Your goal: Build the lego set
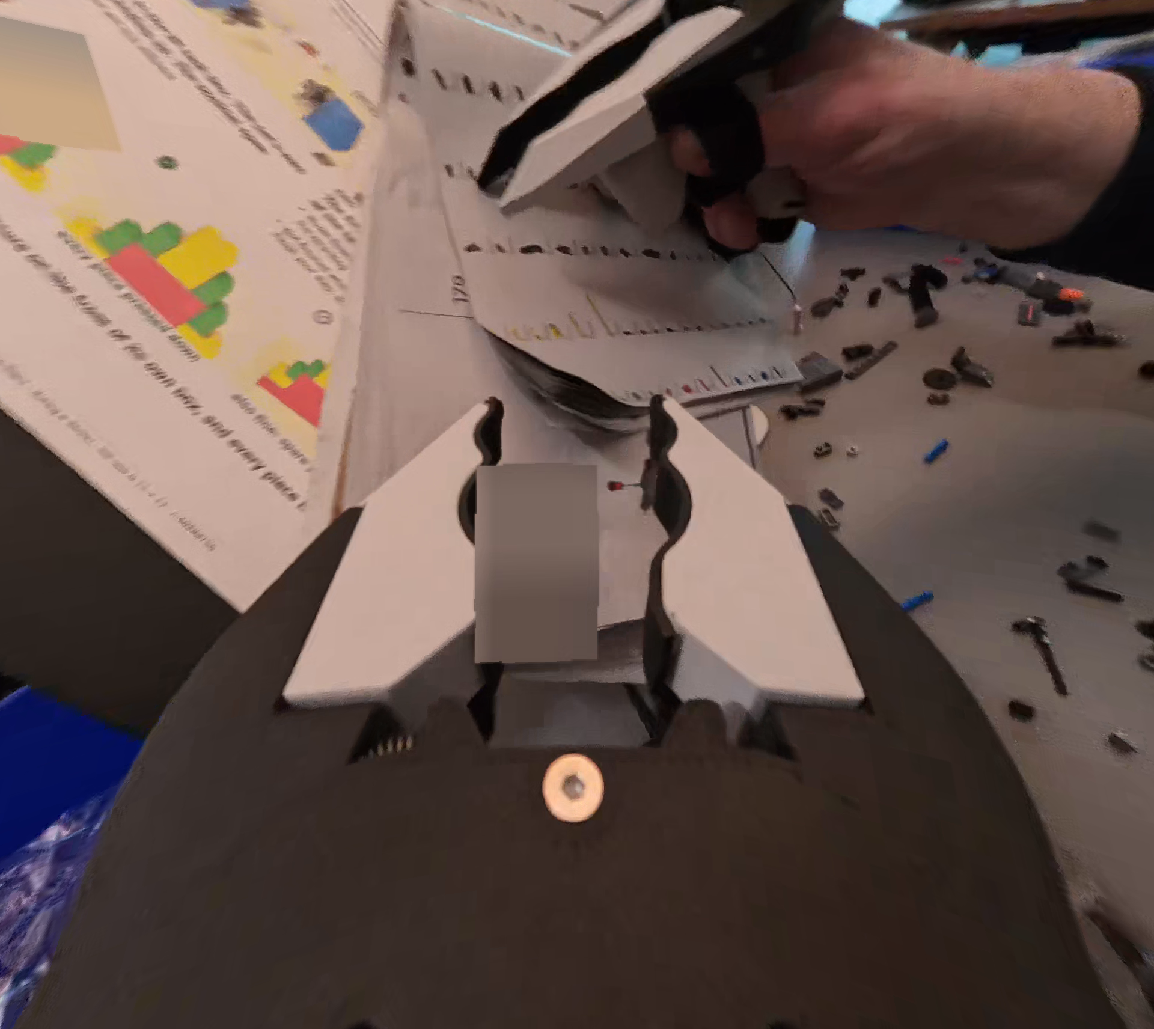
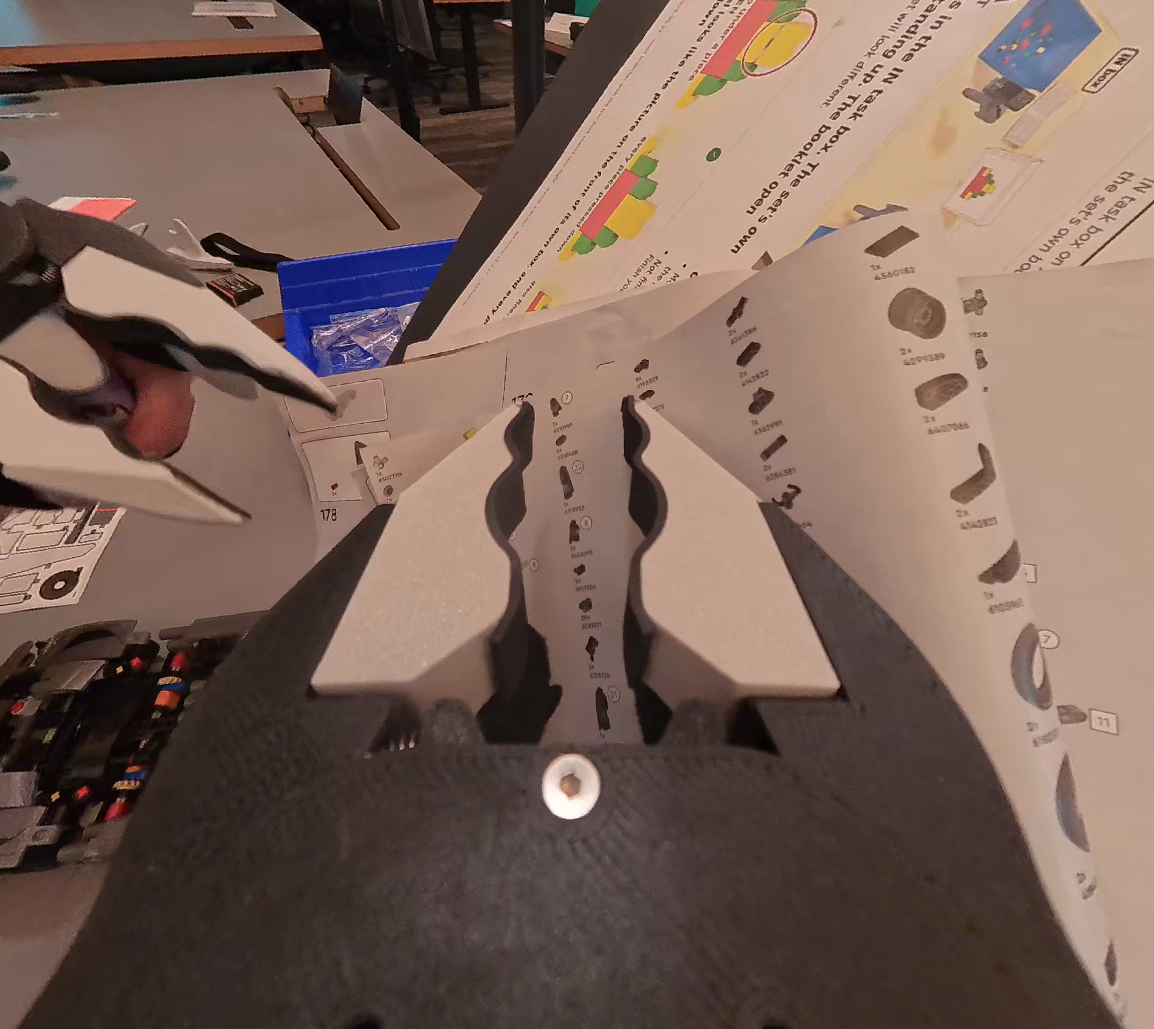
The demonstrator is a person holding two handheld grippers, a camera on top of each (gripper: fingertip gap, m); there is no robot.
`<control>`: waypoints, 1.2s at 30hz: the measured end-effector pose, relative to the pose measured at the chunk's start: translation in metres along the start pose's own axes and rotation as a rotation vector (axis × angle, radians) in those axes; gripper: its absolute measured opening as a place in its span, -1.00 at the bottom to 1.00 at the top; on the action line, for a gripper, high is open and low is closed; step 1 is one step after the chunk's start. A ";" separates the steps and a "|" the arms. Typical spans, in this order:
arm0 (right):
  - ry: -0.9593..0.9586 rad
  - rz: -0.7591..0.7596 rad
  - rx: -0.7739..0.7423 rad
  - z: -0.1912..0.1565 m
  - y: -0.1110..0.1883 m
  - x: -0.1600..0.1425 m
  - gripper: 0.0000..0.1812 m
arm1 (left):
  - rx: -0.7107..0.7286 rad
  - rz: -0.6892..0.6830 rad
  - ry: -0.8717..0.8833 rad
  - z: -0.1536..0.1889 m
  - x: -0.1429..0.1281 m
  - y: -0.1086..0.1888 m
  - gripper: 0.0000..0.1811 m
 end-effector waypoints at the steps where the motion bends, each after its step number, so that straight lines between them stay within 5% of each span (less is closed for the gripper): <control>1: -0.003 -0.002 0.000 0.001 0.000 0.000 -0.71 | -0.024 -0.034 0.009 0.003 -0.001 -0.008 -0.50; 6: -0.004 0.000 0.006 0.000 0.001 0.000 -0.71 | -0.076 -0.082 0.109 -0.003 -0.010 -0.043 -0.92; 9: 0.001 0.007 0.023 0.000 0.003 0.000 -0.68 | -0.157 -0.023 0.170 -0.006 -0.010 -0.046 -0.99; 16: 0.166 -0.053 0.218 -0.026 0.010 -0.004 -0.59 | -0.196 0.065 0.116 -0.007 -0.004 -0.043 -1.00; 23: 0.267 -0.090 0.240 -0.036 0.008 -0.010 -0.55 | -0.246 0.123 0.079 -0.004 0.007 -0.047 -1.00; 36: 0.241 -0.089 0.313 -0.035 0.010 -0.011 -0.98 | -0.276 0.130 0.043 -0.005 0.010 -0.050 -1.00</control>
Point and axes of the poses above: each gripper's, where its closed fingertips meet, y back along the fingers, x out of its top, z = x × y across the jaws, the point moved 8 cm from there along y, back along the fingers, and after that the axes turned 4 degrees about -z, right-handed, at the moved point
